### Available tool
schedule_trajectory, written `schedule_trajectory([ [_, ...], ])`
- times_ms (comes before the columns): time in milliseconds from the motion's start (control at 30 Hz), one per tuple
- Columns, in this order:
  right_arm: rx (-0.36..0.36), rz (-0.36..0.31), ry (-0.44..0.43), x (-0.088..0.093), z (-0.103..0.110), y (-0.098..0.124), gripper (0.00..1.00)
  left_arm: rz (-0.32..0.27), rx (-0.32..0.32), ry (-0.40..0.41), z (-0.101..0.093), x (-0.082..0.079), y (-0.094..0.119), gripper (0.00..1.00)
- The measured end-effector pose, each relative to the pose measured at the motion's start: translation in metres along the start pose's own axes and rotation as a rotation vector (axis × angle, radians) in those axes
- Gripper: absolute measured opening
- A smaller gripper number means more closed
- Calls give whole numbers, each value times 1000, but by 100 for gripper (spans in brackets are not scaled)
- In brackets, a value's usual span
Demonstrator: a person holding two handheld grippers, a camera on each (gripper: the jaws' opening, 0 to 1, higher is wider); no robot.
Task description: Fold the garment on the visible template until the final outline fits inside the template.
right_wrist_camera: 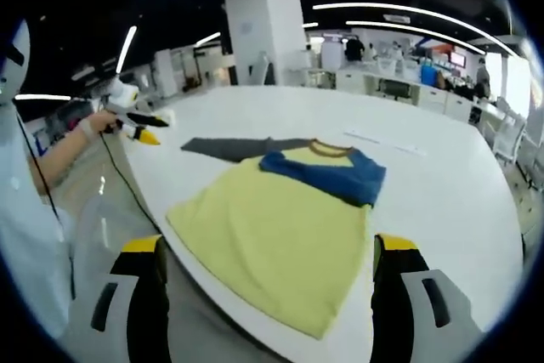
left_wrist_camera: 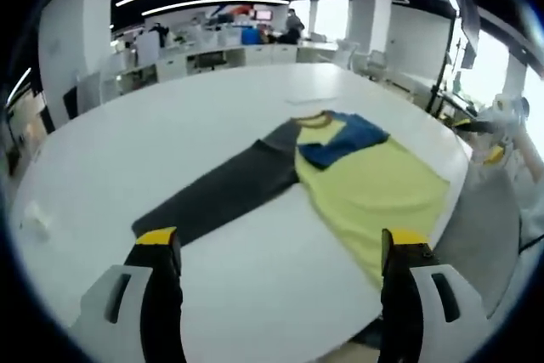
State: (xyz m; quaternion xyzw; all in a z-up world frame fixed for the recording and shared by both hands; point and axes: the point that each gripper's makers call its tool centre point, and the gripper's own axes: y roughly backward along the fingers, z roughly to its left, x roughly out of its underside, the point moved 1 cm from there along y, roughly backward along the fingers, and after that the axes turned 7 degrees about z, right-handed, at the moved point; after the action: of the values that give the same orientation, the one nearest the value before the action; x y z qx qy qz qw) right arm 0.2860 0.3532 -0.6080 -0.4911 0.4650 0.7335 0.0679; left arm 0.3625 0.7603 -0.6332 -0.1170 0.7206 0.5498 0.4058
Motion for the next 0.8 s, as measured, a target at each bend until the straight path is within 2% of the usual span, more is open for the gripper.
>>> schedule_trajectory([
  [167, 3, 5, -6, 1, -1, -2, 100, 31, -32, -2, 16, 5, -6, 95],
  [367, 4, 4, -20, 3, 1, -4, 100, 52, -35, 13, 29, 12, -10, 94],
  [800, 32, 17, -38, 6, -5, -2, 100, 60, -66, 43, 60, 14, -17, 92],
])
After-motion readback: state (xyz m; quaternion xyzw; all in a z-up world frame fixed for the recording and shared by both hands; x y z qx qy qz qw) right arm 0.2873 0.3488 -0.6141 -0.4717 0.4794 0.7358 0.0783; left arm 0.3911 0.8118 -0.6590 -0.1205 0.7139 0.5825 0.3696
